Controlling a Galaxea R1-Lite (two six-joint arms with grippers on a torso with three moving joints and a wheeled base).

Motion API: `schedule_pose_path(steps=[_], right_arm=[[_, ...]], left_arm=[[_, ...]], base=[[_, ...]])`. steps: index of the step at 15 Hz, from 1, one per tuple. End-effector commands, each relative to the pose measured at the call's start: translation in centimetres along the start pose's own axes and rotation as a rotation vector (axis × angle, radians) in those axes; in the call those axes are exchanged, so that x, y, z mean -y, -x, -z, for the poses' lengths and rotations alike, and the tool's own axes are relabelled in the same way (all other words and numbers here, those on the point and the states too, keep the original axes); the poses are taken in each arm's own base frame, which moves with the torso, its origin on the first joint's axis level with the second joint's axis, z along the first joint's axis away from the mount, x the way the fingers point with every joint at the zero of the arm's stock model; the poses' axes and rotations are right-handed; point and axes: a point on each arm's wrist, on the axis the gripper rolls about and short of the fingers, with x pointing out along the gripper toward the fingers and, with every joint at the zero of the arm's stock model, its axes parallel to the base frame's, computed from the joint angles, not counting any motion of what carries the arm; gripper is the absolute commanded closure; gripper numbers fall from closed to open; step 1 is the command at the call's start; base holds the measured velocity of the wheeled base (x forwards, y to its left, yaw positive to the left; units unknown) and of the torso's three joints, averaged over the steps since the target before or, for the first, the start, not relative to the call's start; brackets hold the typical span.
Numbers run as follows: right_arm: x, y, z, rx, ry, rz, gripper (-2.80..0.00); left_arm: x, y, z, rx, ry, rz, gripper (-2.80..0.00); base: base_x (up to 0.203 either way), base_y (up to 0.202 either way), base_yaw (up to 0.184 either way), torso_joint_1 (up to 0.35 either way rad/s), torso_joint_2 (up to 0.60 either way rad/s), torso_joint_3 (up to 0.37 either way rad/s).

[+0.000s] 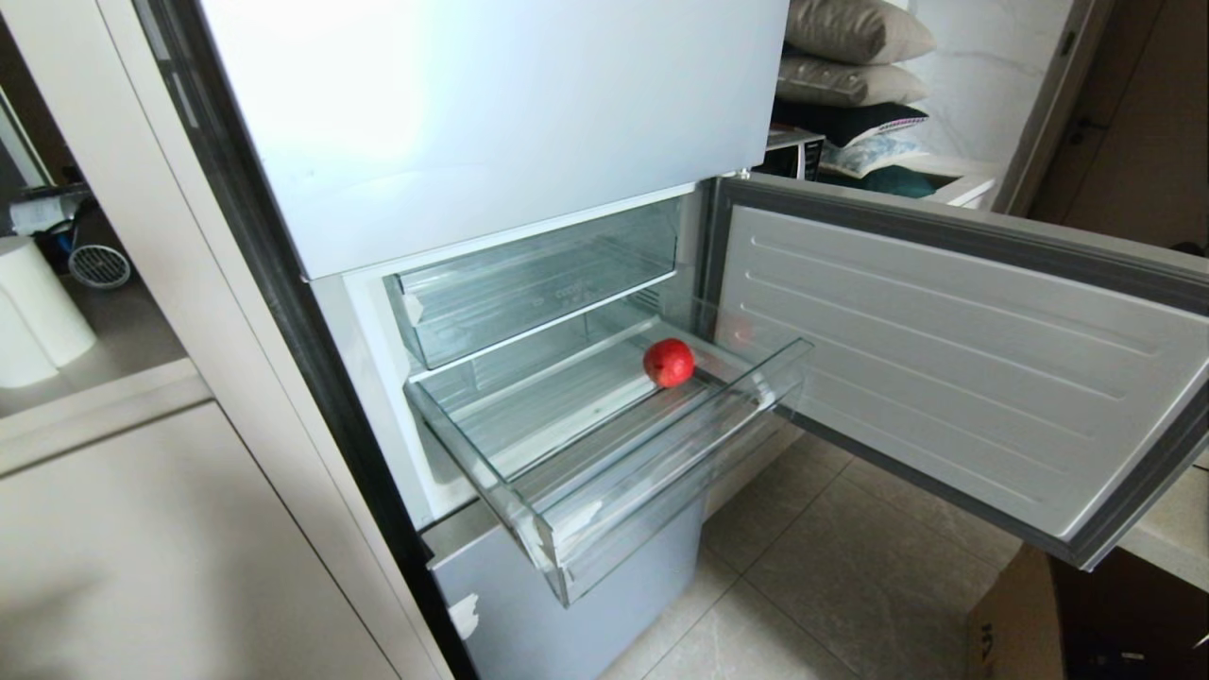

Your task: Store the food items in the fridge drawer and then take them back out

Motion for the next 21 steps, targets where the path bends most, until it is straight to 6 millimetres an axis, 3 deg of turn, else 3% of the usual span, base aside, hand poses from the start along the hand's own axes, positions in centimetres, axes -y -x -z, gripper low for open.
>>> schedule_pose_path(steps=[1,3,7,9,11,13,16,19,21], right_arm=[[0.1,1.0,-0.5,0.006,-0.009,0.002,0.0],[0.1,3.9,-1.3,0.011,-0.017,0.002,0.0],[0.1,14.9,-2.5,0.059,-0.013,-0.001,0.0],[-0.2,20.5,-1.5,0.088,0.002,-0.007,0.0],[-1.2,25.4,1.1,0.09,0.045,-0.041,0.0],[-3.2,28.9,4.4,0.074,0.108,-0.133,0.0],[-7.5,32.2,7.3,0.055,0.231,-0.403,0.0],[-12.0,35.8,8.4,0.001,0.253,-0.724,0.0],[-15.3,37.9,7.4,-0.022,0.224,-0.879,0.0]], left_arm=[[0.0,0.0,0.0,-0.001,0.0,0.0,0.0],[0.0,0.0,0.0,-0.001,0.0,0.0,0.0],[0.0,0.0,0.0,-0.001,0.0,0.0,0.0],[0.0,0.0,0.0,-0.001,0.0,0.0,0.0],[0.0,0.0,0.0,-0.001,0.0,0.0,0.0],[0.0,0.0,0.0,0.0,0.0,0.0,0.0],[0.0,0.0,0.0,-0.001,0.0,0.0,0.0],[0.0,0.0,0.0,-0.001,0.0,0.0,0.0],[0.0,0.0,0.0,-0.001,0.0,0.0,0.0]], base=[[0.0,0.0,0.0,0.0,0.0,0.0],[0.0,0.0,0.0,0.0,0.0,0.0],[0.0,0.0,0.0,0.0,0.0,0.0],[0.0,0.0,0.0,0.0,0.0,0.0],[0.0,0.0,0.0,0.0,0.0,0.0],[0.0,0.0,0.0,0.0,0.0,0.0],[0.0,0.0,0.0,0.0,0.0,0.0],[0.0,0.0,0.0,0.0,0.0,0.0],[0.0,0.0,0.0,0.0,0.0,0.0]])
